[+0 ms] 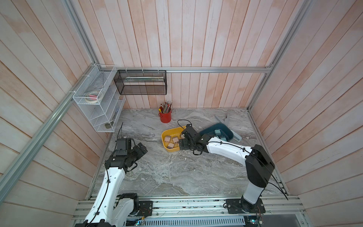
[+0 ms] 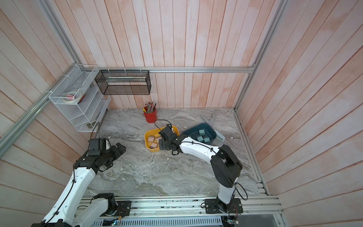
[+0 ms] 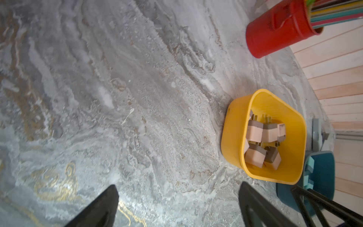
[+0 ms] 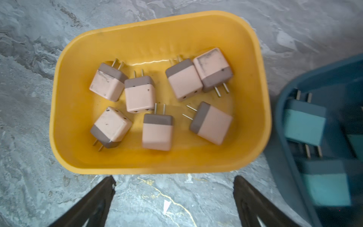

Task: Place the plugs by color into the storage box
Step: Reset both arms

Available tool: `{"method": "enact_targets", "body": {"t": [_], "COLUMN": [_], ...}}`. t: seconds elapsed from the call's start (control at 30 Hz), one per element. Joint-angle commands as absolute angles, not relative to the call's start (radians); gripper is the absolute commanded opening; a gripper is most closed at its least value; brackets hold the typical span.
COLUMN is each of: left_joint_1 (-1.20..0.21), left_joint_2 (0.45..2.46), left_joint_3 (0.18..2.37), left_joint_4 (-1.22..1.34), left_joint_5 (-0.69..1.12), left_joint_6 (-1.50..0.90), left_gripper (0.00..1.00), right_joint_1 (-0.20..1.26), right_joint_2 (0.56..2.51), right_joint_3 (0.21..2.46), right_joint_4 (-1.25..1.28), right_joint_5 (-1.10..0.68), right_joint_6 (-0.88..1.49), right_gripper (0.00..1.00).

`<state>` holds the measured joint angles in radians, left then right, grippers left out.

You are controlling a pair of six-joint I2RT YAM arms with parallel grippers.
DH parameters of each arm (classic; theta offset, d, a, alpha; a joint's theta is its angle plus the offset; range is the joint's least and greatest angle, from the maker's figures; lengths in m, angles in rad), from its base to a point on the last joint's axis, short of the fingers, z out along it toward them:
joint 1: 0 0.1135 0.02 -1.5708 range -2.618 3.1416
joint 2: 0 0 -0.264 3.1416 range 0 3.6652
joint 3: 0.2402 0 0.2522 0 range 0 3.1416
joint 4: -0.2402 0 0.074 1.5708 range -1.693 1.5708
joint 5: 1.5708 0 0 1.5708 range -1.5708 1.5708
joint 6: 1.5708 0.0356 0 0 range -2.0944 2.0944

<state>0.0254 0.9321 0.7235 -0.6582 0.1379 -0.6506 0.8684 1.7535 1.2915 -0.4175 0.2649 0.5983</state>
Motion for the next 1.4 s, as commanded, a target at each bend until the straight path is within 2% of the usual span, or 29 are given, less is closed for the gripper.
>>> {"method": "enact_targets", "body": {"t": [0.0,0.17,0.43,0.6,0.73,0.83,0.93,1.03,1.07,1.1,1.17,1.27,1.33,1.37], "left_joint_1": [0.028,0.026,0.026,0.038,0.038,0.041,0.046,0.05,0.045,0.042,0.047,0.061,0.06,0.06], "left_joint_2": [0.945,1.035,1.23,1.344,1.343,1.332,1.383,1.503,1.534,1.56,1.558,1.563,1.565,1.561], "left_joint_3": [0.669,0.664,0.68,0.68,0.549,0.352,0.302,0.297,0.298,0.283,0.255,0.256,0.281,0.277], "left_joint_4": [-0.464,-0.41,-0.221,-0.11,0.198,0.666,0.918,1.08,1.094,1.151,1.2,1.205,1.162,1.167], "left_joint_5": [0.155,0.089,-0.012,-0.201,-0.374,-0.237,-0.165,-0.086,-0.01,0.018,0.017,0.102,0.15,0.142], "left_joint_6": [-0.597,-0.528,-0.42,-0.327,-0.276,-0.149,-0.113,-0.088,-0.047,-0.031,-0.046,-0.028,-0.006,-0.009], "left_gripper": [1.0,1.0,1.0,1.0,1.0,1.0,1.0,1.0,1.0,1.0,1.0,1.0,1.0,1.0], "right_joint_1": [0.854,0.85,0.819,0.792,0.752,0.693,0.585,0.432,0.367,0.293,0.2,0.136,0.109,0.104], "right_joint_2": [1.675,1.613,1.631,1.571,1.484,1.405,1.316,1.24,1.232,1.23,1.274,1.394,1.463,1.496], "right_joint_3": [1.214,1.075,1.038,0.946,0.828,0.73,0.635,0.49,0.443,0.448,0.441,0.477,0.603,0.608], "right_joint_4": [-0.404,-0.322,-0.282,-0.165,-0.035,0.082,0.205,0.444,0.539,0.53,0.644,0.755,0.611,0.672], "right_joint_5": [0.338,0.37,0.394,0.434,0.484,0.53,0.546,0.509,0.473,0.419,0.351,0.297,0.265,0.258], "right_joint_6": [0.647,0.642,0.556,0.507,0.442,0.337,0.223,0.152,0.147,0.18,0.163,0.056,0.051,0.036], "right_gripper": [0.97,0.98,0.98,0.98,0.98,0.98,0.98,0.98,0.98,0.98,0.98,0.98,0.98,0.98]}}
